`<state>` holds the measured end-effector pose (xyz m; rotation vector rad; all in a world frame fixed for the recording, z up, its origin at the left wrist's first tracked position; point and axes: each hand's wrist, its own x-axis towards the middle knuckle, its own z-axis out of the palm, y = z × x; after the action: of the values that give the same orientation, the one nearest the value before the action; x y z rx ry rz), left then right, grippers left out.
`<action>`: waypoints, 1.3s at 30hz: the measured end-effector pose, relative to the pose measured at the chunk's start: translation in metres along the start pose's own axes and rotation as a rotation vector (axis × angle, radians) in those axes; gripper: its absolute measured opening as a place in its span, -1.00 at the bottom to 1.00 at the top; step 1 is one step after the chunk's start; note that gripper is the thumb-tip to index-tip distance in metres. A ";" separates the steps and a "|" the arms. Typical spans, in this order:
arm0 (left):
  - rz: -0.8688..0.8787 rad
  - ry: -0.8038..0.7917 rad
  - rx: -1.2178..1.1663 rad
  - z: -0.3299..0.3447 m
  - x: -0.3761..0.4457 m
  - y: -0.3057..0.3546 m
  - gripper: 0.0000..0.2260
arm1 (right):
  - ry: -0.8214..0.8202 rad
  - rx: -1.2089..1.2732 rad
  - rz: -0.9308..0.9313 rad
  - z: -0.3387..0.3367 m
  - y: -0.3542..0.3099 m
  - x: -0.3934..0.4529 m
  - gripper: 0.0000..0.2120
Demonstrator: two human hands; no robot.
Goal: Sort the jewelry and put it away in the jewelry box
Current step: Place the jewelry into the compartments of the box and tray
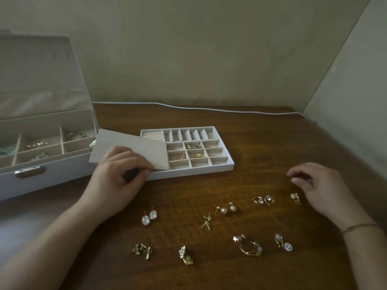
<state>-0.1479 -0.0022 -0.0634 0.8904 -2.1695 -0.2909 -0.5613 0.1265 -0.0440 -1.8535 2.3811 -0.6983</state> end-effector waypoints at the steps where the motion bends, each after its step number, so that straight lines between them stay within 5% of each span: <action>1: -0.006 -0.004 0.000 0.000 0.000 0.000 -0.89 | 0.023 0.018 -0.030 -0.003 -0.008 0.002 -0.75; 4: -0.018 -0.011 -0.011 0.000 0.000 -0.001 -0.85 | 0.058 0.052 -0.181 -0.010 -0.049 0.015 -0.78; 8: -0.010 -0.005 -0.023 0.000 -0.001 -0.002 -0.84 | -0.099 0.126 -0.266 0.010 -0.111 0.052 -0.78; 17: -0.025 0.003 -0.028 0.002 -0.001 -0.004 -0.88 | -0.296 0.473 0.092 0.050 -0.131 0.112 -0.88; 22: -0.013 0.006 -0.048 0.002 0.000 -0.004 -0.87 | -0.122 0.287 0.095 0.062 -0.143 0.144 -0.87; 28: -0.012 0.012 -0.061 0.002 0.000 -0.004 -0.88 | -0.125 0.114 0.006 0.070 -0.142 0.153 -0.86; 34: -0.014 0.002 -0.045 0.002 0.001 -0.003 -0.88 | 0.053 0.446 -0.123 0.029 -0.131 0.108 -0.86; 36: -0.020 0.003 -0.041 0.002 0.000 -0.003 -0.88 | -0.103 0.385 -0.278 0.011 -0.122 0.077 -0.91; 39: -0.023 0.002 -0.022 0.002 0.000 -0.002 -0.88 | -0.576 0.125 -0.314 -0.007 -0.117 0.038 -0.68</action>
<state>-0.1482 -0.0043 -0.0656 0.9028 -2.1511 -0.3242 -0.4677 0.0724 0.0144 -2.0421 1.6794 -0.2588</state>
